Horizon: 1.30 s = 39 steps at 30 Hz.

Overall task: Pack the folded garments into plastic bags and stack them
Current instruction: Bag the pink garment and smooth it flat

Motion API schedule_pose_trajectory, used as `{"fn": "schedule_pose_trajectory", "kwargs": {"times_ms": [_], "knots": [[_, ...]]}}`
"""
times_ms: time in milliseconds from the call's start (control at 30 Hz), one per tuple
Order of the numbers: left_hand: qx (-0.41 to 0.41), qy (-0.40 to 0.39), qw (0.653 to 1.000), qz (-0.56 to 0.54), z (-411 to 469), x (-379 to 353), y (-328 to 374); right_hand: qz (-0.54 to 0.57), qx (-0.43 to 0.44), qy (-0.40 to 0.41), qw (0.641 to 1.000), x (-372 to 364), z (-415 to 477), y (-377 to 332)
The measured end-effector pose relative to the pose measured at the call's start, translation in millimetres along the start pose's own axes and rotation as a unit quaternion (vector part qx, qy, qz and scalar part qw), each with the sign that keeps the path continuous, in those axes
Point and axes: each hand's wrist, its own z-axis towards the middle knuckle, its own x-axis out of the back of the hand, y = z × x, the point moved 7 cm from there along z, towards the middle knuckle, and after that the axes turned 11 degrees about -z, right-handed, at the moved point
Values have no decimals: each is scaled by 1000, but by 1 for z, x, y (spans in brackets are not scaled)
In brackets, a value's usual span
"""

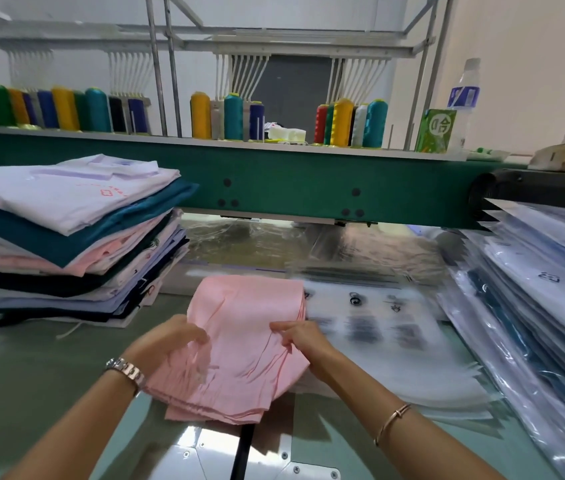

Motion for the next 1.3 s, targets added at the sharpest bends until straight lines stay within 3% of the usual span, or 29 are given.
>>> {"fn": "schedule_pose_trajectory", "kwargs": {"times_ms": [167,400,567,800,967,1133,1233,1300], "knots": [[-102,11,995,-12,-24,-12,49,-33,30,-16,999,-5,-6,-17],[-198,63,974,90,-72,-40,121,-32,118,81,989,12,-28,-80],[-286,-32,958,1,-117,-78,163,-101,144,120,977,41,-67,-113],[-244,-146,951,-120,-150,-127,173,-14,109,131,985,94,-98,-106],[-243,-217,913,-246,-163,-168,173,16,62,154,986,130,-115,-75],[-211,-247,927,-189,-144,-219,158,-40,31,219,974,166,-139,-41],[-285,-260,903,-189,-138,-232,152,-61,5,231,971,185,-155,-21],[-360,-216,898,-129,-124,-224,140,-73,-9,243,967,199,-166,-12]]}}
